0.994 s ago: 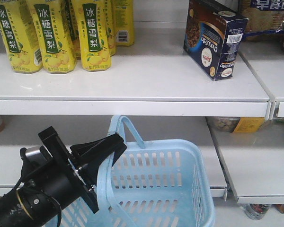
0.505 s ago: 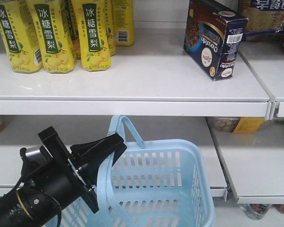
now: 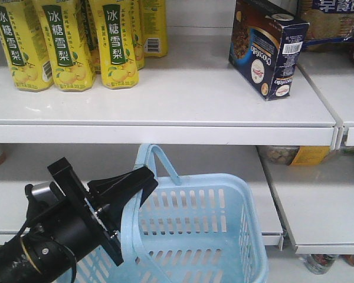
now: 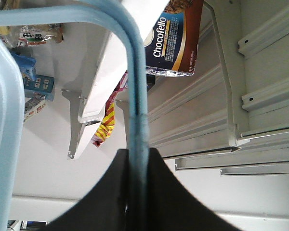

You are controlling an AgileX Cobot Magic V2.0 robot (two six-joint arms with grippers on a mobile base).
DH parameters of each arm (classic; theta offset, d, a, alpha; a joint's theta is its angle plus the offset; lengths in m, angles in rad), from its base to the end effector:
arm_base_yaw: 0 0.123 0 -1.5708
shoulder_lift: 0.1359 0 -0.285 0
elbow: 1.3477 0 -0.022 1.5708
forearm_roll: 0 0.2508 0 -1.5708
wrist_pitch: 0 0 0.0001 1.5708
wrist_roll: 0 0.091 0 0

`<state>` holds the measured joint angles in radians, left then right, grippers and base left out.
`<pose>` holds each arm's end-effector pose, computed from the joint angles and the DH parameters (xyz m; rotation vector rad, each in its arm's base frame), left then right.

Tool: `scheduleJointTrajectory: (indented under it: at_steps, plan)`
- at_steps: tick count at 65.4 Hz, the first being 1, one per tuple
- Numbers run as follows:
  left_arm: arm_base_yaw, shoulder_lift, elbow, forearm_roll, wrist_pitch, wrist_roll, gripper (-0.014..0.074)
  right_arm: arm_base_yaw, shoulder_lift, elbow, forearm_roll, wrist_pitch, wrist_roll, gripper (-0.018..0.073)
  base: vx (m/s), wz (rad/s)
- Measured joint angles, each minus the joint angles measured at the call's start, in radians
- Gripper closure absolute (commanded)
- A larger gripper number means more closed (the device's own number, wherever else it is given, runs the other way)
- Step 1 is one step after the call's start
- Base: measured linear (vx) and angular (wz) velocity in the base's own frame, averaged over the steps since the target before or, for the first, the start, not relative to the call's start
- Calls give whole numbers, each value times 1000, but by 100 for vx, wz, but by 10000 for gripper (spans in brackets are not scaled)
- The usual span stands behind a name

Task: Left arm holds basket, right arm returns cookies

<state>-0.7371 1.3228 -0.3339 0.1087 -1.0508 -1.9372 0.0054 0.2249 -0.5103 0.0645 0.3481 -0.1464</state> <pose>0.1650 -0.1613 0.2363 -0.9227 1.6176 -2.1039 0.0499 0.0023 0.3376 -0.0878 1.5433 -0.0467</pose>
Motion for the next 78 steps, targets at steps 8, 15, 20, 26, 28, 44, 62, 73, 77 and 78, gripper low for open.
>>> scheduleJointTrajectory:
  at_steps: [8, 15, 20, 26, 28, 44, 62, 73, 77, 78]
  plan:
    - [0, 0, 0, 0, 0, 0, 596, 0, 0, 0, 0, 1, 0, 565, 0, 0]
    - [0, 0, 0, 0, 0, 0, 596, 0, 0, 0, 0, 1, 0, 565, 0, 0]
    - [0, -1, 0, 0, 0, 0, 596, 0, 0, 0, 0, 1, 0, 565, 0, 0]
    - [0, -1, 0, 0, 0, 0, 596, 0, 0, 0, 0, 1, 0, 565, 0, 0]
    - [0, -1, 0, 0, 0, 0, 596, 0, 0, 0, 0, 1, 0, 565, 0, 0]
    - [0, -42, 0, 5, 21, 0, 596, 0, 0, 0, 0, 1, 0, 565, 0, 0]
    - [8, -198, -2, 3, 208, 2, 596, 0, 0, 0, 0, 1, 0, 565, 0, 0]
    - [8, -288, 4, -5, 380, 3, 596, 0, 0, 0, 0, 1, 0, 565, 0, 0]
    - [8, -323, 22, -6, 405, 3, 596, 0, 0, 0, 0, 1, 0, 565, 0, 0]
    - [8, -335, 31, -7, 410, 3, 596, 0, 0, 0, 0, 1, 0, 565, 0, 0]
